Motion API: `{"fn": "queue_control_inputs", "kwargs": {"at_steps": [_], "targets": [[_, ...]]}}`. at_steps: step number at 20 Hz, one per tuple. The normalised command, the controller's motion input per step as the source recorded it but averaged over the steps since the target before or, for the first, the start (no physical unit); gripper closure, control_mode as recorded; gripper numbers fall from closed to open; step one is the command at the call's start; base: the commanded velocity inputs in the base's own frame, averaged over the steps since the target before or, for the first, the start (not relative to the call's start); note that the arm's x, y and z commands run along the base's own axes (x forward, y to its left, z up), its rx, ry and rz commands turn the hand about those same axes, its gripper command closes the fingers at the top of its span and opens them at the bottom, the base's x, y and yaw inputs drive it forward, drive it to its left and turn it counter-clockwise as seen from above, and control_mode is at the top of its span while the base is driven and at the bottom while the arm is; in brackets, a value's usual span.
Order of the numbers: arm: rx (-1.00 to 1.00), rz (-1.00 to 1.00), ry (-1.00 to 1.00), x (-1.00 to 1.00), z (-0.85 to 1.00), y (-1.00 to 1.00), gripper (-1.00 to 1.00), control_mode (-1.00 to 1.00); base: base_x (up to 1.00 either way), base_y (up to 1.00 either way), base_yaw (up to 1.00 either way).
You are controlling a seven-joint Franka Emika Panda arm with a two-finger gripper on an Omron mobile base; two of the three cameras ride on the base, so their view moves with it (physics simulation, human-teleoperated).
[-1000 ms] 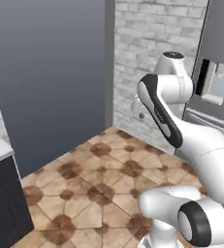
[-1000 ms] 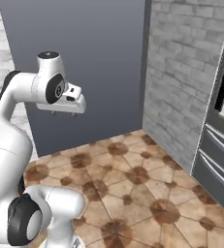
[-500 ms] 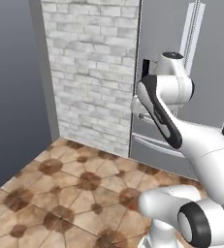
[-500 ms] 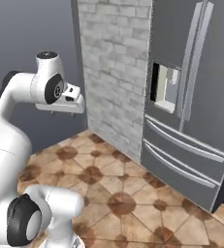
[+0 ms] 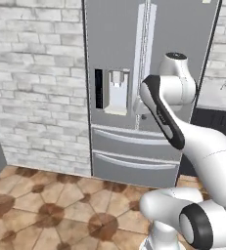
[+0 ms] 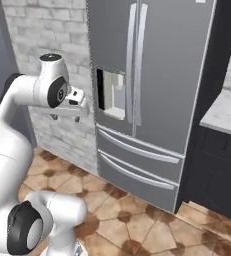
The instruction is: Navigate to the fridge.
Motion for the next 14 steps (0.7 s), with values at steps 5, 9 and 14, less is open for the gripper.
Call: {"fn": "queue_control_inputs", "kwargs": {"at_steps": [5, 9, 14], "targets": [[0.00, 0.00, 0.00, 0.00, 0.00, 0.00, -1.00, 1.00, 0.87, 0.06, -0.31], [0.00, 0.00, 0.00, 0.00, 0.00, 0.00, -1.00, 1.00, 0.80, 0.08, -0.27], [0.00, 0.00, 0.00, 0.00, 0.00, 0.00, -1.00, 1.00, 0.45, 0.12, -0.24]]}}
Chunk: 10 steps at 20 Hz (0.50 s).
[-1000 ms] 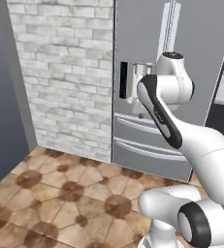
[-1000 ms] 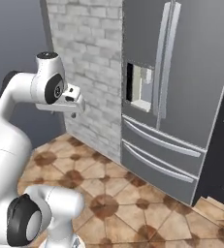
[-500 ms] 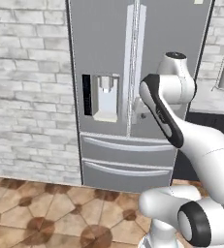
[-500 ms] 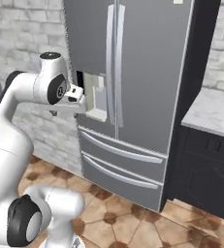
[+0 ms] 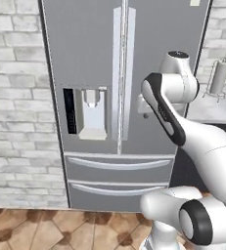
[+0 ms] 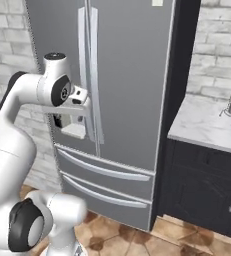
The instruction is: Navigate to the fridge.
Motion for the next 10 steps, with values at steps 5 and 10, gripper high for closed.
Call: {"fn": "queue_control_inputs", "kwargs": {"at_steps": [5, 10], "targets": [[0.00, 0.00, 0.00, 0.00, 0.00, 0.00, -1.00, 1.00, 0.24, 0.43, -0.24], [0.00, 0.00, 0.00, 0.00, 0.00, 0.00, -1.00, 1.00, 0.43, 0.62, -0.23]]}}
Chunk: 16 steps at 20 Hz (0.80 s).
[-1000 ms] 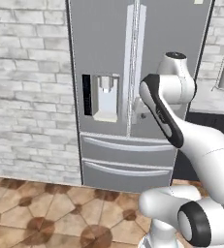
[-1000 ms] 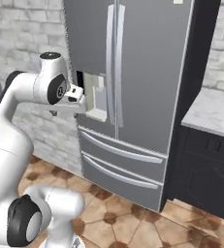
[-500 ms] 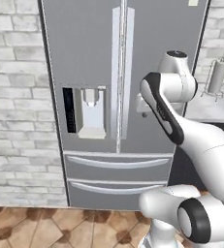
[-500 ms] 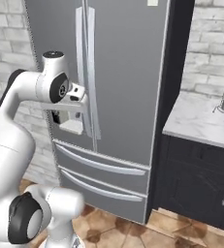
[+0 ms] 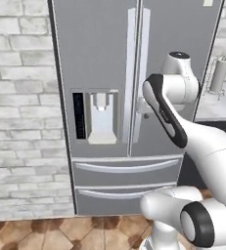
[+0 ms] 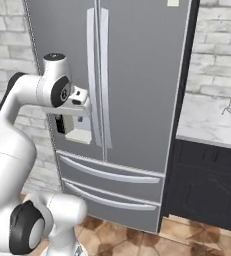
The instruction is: Navigate to the fridge.
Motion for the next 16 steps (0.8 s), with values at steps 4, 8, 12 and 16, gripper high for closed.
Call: {"fn": "queue_control_inputs", "kwargs": {"at_steps": [4, 8, 12, 16], "targets": [[0.00, 0.00, 0.00, 0.00, 0.00, 0.00, -1.00, 1.00, 0.67, 0.31, -0.18], [0.00, 0.00, 0.00, 0.00, 0.00, 0.00, -1.00, 1.00, 0.47, -0.05, -0.08], [0.00, 0.00, 0.00, 0.00, 0.00, 0.00, -1.00, 1.00, 0.42, 0.00, -0.09], [0.00, 0.00, 0.00, 0.00, 0.00, 0.00, -1.00, 1.00, 0.40, 0.08, -0.10]]}}
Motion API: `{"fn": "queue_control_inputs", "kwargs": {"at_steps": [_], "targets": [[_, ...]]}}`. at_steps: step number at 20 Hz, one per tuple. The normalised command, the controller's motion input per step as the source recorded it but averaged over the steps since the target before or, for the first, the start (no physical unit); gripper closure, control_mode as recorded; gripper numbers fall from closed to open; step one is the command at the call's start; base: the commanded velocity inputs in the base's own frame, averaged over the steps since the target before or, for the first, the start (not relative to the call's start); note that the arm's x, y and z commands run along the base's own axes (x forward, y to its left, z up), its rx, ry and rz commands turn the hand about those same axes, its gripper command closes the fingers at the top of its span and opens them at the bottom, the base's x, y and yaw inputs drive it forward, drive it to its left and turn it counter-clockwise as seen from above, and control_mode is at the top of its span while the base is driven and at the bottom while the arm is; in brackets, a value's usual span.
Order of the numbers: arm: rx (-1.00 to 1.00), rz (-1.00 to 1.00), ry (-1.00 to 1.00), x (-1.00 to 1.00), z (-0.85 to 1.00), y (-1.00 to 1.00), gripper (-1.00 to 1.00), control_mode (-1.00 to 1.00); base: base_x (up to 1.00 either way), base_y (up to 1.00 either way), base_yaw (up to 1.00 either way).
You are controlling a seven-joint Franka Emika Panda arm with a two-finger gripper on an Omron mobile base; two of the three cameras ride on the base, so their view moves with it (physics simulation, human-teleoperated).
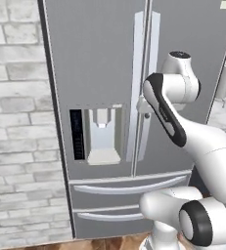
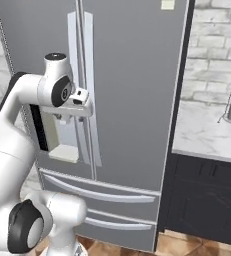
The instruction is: Navigate to the fridge.
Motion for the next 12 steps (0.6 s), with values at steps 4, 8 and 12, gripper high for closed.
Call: {"fn": "queue_control_inputs", "kwargs": {"at_steps": [4, 8, 12], "targets": [[0.00, 0.00, 0.00, 0.00, 0.00, 0.00, -1.00, 1.00, 0.46, 0.11, -0.09], [0.00, 0.00, 0.00, 0.00, 0.00, 0.00, -1.00, 1.00, 0.45, 0.10, -0.08], [0.00, 0.00, 0.00, 0.00, 0.00, 0.00, -1.00, 1.00, 0.36, 0.04, -0.06]]}}
